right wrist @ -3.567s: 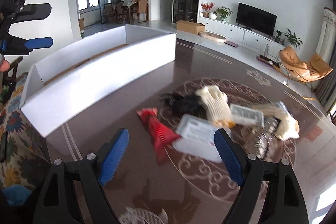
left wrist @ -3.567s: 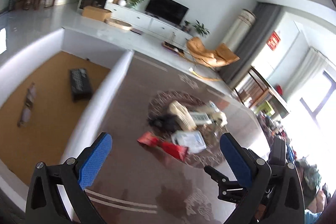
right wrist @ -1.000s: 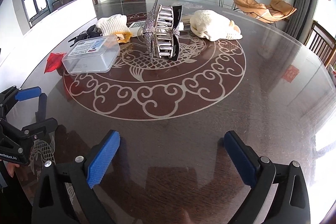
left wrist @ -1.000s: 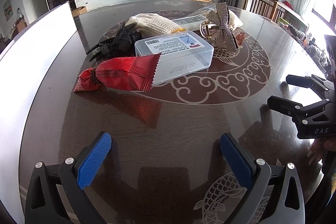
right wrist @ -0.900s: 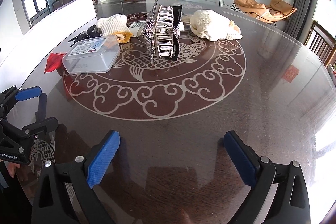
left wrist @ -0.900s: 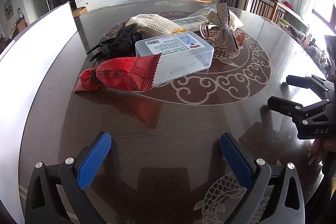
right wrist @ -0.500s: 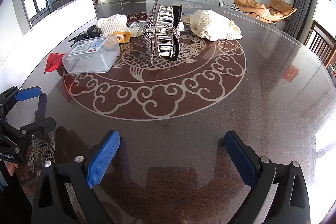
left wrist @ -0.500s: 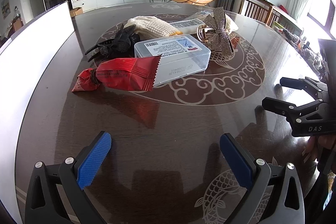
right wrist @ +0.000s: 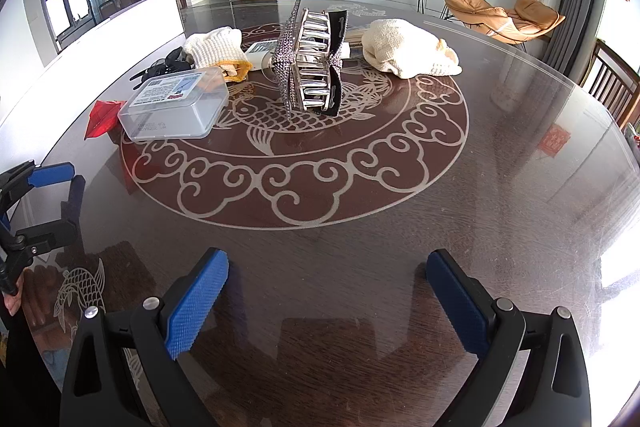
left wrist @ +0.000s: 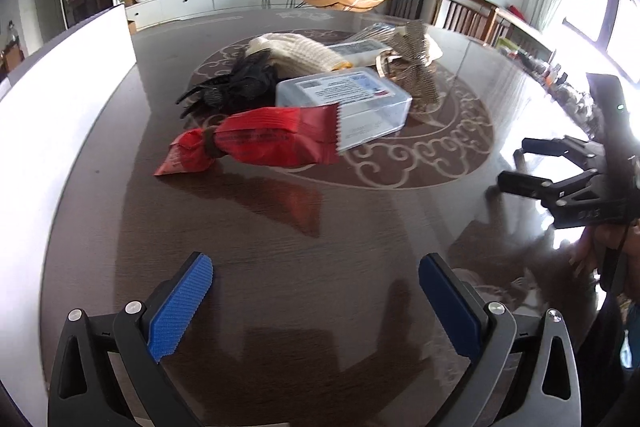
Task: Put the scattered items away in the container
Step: 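Grasp the red snack packet with the left tool and lift it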
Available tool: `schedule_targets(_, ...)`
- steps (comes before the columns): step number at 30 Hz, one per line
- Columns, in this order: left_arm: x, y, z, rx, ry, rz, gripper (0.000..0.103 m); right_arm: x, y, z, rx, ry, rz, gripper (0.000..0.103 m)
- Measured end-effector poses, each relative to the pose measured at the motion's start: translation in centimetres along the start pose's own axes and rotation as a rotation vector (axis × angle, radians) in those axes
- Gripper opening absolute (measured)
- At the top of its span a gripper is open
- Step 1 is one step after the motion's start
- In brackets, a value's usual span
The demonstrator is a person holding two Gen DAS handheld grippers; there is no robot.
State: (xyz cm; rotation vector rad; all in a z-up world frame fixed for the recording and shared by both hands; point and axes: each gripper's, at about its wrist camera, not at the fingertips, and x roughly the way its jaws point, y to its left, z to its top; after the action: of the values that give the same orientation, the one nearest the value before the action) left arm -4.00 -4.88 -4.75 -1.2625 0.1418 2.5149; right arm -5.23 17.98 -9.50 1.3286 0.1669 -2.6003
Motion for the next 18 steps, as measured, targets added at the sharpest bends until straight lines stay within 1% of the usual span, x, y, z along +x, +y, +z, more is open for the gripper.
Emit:
schedule_targets(1, 0.0, 0.8, 0.0, -0.015, 0.005, 0.023, 0.103, 0.0, 0.0, 0.0, 0.0, 0.0, 0.0, 0.1)
schedule_targets(2, -0.1, 1.8, 0.2, -0.05, 0.006, 0.036, 0.103, 0.0, 0.0, 0.0, 0.0, 0.0, 0.0, 0.1)
schedule_targets(3, -0.2, 2.8, 0.3, -0.095, 0.006, 0.035, 0.103, 0.0, 0.0, 0.0, 0.0, 0.0, 0.0, 0.1)
schedule_targets(4, -0.4, 3.8, 0.5, -0.141, 0.002, 0.013, 0.103, 0.0, 0.0, 0.0, 0.0, 0.0, 0.0, 0.1)
schedule_targets(6, -0.7, 5.0, 0.8, -0.215, -0.01, -0.055, 0.103, 0.0, 0.0, 0.0, 0.0, 0.0, 0.0, 0.1)
schedule_targets(7, -0.7, 5.3, 0.9, -0.236, -0.013, -0.075, 0.103, 0.0, 0.0, 0.0, 0.0, 0.0, 0.0, 0.1)
schedule_targets(8, -0.7, 5.5, 0.9, -0.253, -0.018, -0.078, 0.103, 0.0, 0.0, 0.0, 0.0, 0.0, 0.0, 0.1)
schedule_targets(11, -0.6, 5.8, 1.3, -0.331, -0.026, -0.061, 0.103, 0.0, 0.0, 0.0, 0.0, 0.0, 0.0, 0.101)
schedule_targets(13, -1.2, 5.8, 1.9, -0.393, -0.07, -0.062, 0.103, 0.0, 0.0, 0.0, 0.0, 0.0, 0.0, 0.101)
schedule_targets(15, -2.0, 5.6, 2.8, -0.43, -0.122, -0.05, 0.103, 0.0, 0.0, 0.0, 0.0, 0.0, 0.0, 0.101)
schedule_targets(17, -2.3, 5.7, 4.0, -0.467, -0.149, -0.001, 0.103, 0.0, 0.0, 0.0, 0.0, 0.0, 0.0, 0.101)
schedule_targets(18, -1.9, 6.0, 4.5, -0.495, -0.136, 0.036, 0.103, 0.0, 0.0, 0.0, 0.0, 0.0, 0.0, 0.1)
